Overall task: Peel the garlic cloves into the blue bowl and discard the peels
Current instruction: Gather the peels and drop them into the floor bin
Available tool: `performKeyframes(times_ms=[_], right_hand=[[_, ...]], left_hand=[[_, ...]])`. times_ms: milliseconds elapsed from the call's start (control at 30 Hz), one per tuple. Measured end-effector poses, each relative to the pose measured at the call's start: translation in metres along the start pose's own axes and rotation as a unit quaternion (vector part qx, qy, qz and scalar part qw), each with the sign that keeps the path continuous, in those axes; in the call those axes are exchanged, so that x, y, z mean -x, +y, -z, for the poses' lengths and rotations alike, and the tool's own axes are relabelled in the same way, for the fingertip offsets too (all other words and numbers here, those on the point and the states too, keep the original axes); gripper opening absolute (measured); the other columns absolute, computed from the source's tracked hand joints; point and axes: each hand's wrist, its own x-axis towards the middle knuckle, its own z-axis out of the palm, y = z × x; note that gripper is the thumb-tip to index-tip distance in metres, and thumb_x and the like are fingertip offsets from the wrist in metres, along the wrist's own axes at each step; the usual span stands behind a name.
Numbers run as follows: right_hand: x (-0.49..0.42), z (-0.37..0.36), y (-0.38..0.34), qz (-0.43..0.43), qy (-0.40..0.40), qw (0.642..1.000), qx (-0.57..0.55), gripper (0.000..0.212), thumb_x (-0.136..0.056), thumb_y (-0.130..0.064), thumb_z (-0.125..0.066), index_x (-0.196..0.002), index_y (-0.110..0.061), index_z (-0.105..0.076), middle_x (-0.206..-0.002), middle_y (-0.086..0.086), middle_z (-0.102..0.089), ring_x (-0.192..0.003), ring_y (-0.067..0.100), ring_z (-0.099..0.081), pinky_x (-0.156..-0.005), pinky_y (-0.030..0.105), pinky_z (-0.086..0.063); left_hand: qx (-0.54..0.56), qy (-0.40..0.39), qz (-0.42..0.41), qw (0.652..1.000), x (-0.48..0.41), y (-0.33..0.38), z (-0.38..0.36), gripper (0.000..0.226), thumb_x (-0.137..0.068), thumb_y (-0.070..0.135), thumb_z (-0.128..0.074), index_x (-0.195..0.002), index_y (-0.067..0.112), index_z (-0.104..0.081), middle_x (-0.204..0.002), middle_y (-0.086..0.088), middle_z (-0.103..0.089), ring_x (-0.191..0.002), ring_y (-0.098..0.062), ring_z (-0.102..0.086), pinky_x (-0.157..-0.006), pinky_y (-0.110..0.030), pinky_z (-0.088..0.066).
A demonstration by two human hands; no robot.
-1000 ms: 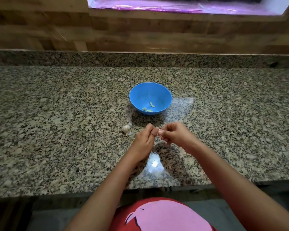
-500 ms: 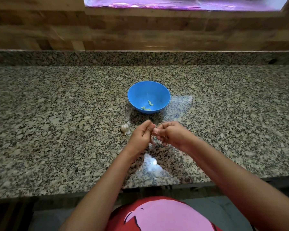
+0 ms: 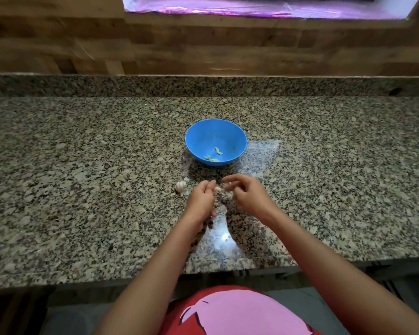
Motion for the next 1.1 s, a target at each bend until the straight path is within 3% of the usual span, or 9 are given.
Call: performKeyframes(times_ms=[200,333,467,600,667,800,900,967,1100], right_hand=[[-0.002,-0.002,0.012,-0.012,0.005,1.0,-0.02,0.019,-0.096,-0.003,-0.045,-0.105,-0.006,-0.062,-0.085,0.006,-0.065,-0.062,0.013,-0.058,-0.063,0.033,-0.051],[0.001,-0.006,0.012,-0.012,0.019,0.995,-0.092,0.007,-0.088,-0.011,-0.063,-0.087,-0.004,-0.065,-0.069,0.006,-0.062,-0.052,0.01,-0.055,-0.048,0.021,-0.048],[0.002,-0.008,0.007,-0.038,-0.023,0.985,-0.165,0.018,-0.093,-0.02,-0.057,-0.082,-0.008,-0.063,-0.072,0.005,-0.065,-0.057,0.015,-0.064,-0.045,0.024,-0.044],[0.001,-0.012,0.008,-0.032,-0.024,0.993,-0.112,0.013,-0.092,-0.017,-0.059,-0.082,-0.01,-0.063,-0.072,0.004,-0.063,-0.055,0.011,-0.059,-0.047,0.027,-0.044],[0.002,-0.015,0.011,0.019,0.038,0.998,-0.047,0.014,-0.09,-0.016,-0.061,-0.077,-0.011,-0.064,-0.068,0.004,-0.062,-0.057,0.018,-0.057,-0.053,0.032,-0.047],[0.01,-0.018,0.009,0.142,0.124,0.978,0.087,0.02,-0.089,-0.014,-0.057,-0.073,-0.004,-0.062,-0.062,0.003,-0.056,-0.054,0.01,-0.046,-0.054,0.027,-0.039],[0.007,-0.014,0.011,0.103,0.117,0.988,0.019,0.022,-0.087,-0.017,-0.059,-0.069,-0.004,-0.062,-0.057,0.004,-0.055,-0.054,0.014,-0.046,-0.054,0.037,-0.044],[0.007,-0.014,0.013,0.077,0.105,0.991,-0.02,0.022,-0.087,-0.018,-0.059,-0.069,-0.007,-0.063,-0.058,0.006,-0.057,-0.054,0.015,-0.049,-0.055,0.042,-0.048],[0.014,-0.021,0.013,0.099,0.102,0.989,0.035,0.022,-0.089,-0.014,-0.058,-0.068,-0.009,-0.062,-0.055,-0.003,-0.052,-0.05,0.008,-0.043,-0.05,0.03,-0.039]], left_hand=[[0.038,0.0,-0.001,0.999,-0.003,0.003,0.004,0.028,-0.102,0.028,-0.036,-0.079,0.015,-0.045,-0.068,0.0,-0.033,-0.054,-0.01,-0.033,-0.036,-0.02,-0.036],[0.033,-0.006,-0.004,0.999,-0.004,0.001,0.002,0.029,-0.102,0.029,-0.037,-0.076,0.015,-0.044,-0.067,0.0,-0.034,-0.053,-0.01,-0.034,-0.037,-0.02,-0.037],[-0.005,0.007,-0.034,0.999,-0.002,0.003,0.0,0.028,-0.102,0.029,-0.036,-0.078,0.018,-0.046,-0.068,0.001,-0.038,-0.054,-0.01,-0.038,-0.039,-0.022,-0.039],[-0.084,0.013,-0.071,0.994,0.002,0.004,-0.003,0.025,-0.101,0.028,-0.038,-0.084,0.013,-0.05,-0.073,-0.002,-0.051,-0.051,-0.012,-0.045,-0.038,-0.021,-0.038],[-0.108,0.025,-0.076,0.991,0.003,0.008,-0.005,0.026,-0.1,0.029,-0.039,-0.086,0.012,-0.051,-0.07,-0.001,-0.051,-0.052,-0.015,-0.046,-0.044,-0.025,-0.039],[-0.172,0.059,-0.13,0.975,0.008,0.014,-0.009,0.029,-0.1,0.026,-0.041,-0.08,0.008,-0.051,-0.065,-0.001,-0.05,-0.062,-0.019,-0.046,-0.053,-0.03,-0.036],[-0.199,0.076,-0.222,0.952,0.011,0.009,-0.007,0.026,-0.098,0.017,-0.045,-0.073,0.011,-0.043,-0.059,0.002,-0.046,-0.056,-0.015,-0.042,-0.053,-0.029,-0.022],[-0.212,0.066,-0.245,0.944,0.012,0.002,-0.006,0.023,-0.098,0.016,-0.045,-0.076,0.011,-0.044,-0.058,0.005,-0.045,-0.053,-0.007,-0.042,-0.047,-0.024,-0.026],[-0.194,0.064,-0.227,0.952,0.009,-0.002,-0.004,0.023,-0.098,0.017,-0.044,-0.076,0.012,-0.045,-0.061,0.001,-0.048,-0.056,-0.012,-0.044,-0.048,-0.025,-0.025]])
